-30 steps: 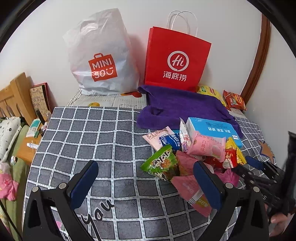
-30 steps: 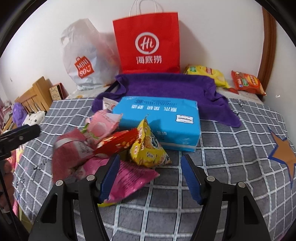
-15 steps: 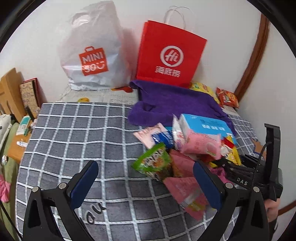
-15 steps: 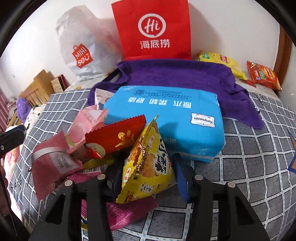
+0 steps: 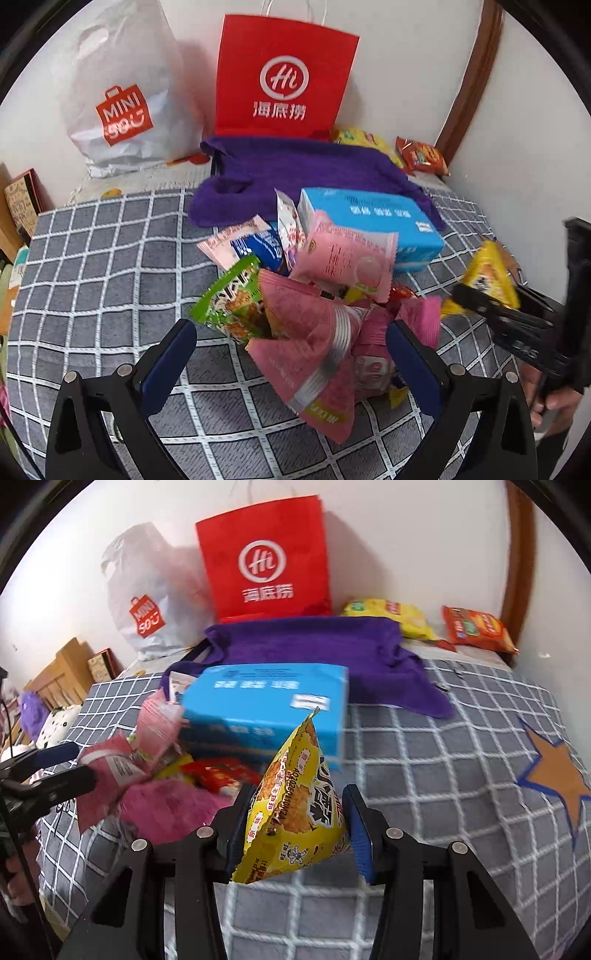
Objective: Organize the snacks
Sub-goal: 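Grasp the yellow triangular chip bag with the right tool while the left tool grasps a pink packet, then carry both packets onto the purple towel and open both tools to release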
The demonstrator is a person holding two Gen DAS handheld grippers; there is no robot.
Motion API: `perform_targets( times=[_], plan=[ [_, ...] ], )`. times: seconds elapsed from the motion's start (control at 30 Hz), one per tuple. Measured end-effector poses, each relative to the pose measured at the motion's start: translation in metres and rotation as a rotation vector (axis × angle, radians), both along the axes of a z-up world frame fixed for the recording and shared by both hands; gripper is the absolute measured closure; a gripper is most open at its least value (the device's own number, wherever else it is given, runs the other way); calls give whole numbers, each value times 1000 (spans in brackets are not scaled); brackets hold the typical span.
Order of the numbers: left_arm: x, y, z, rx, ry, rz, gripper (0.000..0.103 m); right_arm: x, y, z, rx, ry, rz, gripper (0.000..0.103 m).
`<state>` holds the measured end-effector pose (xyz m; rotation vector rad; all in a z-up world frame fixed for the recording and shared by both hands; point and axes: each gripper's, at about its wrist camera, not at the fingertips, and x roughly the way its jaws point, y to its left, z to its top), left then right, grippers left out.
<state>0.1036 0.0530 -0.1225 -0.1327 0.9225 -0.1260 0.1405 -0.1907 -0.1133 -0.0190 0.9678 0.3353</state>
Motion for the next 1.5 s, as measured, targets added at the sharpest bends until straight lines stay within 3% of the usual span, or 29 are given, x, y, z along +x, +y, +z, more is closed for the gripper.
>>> perform_targets(
  times=[0.1, 0.2, 0.23, 0.3, 0.33, 0.37, 0.83, 1.2, 1.5],
  plan=[
    [1, 0, -5, -18, 16, -10, 9, -8, -14, 0, -6, 1, -27, 56],
    [0, 0, -8, -37, 30, -16, 33, -14, -23, -2, -6, 5, -43, 56],
    [-1, -1, -9, -45, 37, -24, 47, -15, -24, -3, -4, 7, -46, 56],
    [-3, 1, -11, -70, 42, -30, 54, -17, -25, -5, -3, 12, -49, 56],
    [-5, 2, -11, -82, 38, -34, 65, -19, -25, -6, -3, 16, -51, 56],
    [-8, 2, -10, -96, 39, -45, 68, -20, -25, -7, -2, 18, -52, 56],
    [-40, 0, 26, -124, -25, -51, 70, -48, -22, 18, -2, -8, -80, 56],
    [-31, -21, 52, -122, -54, -85, 70, -56, -31, 56, -10, -68, -109, 56],
    [-10, -34, 72, -108, -70, -109, 70, -37, -28, 79, -2, -93, -116, 56]
  ],
)
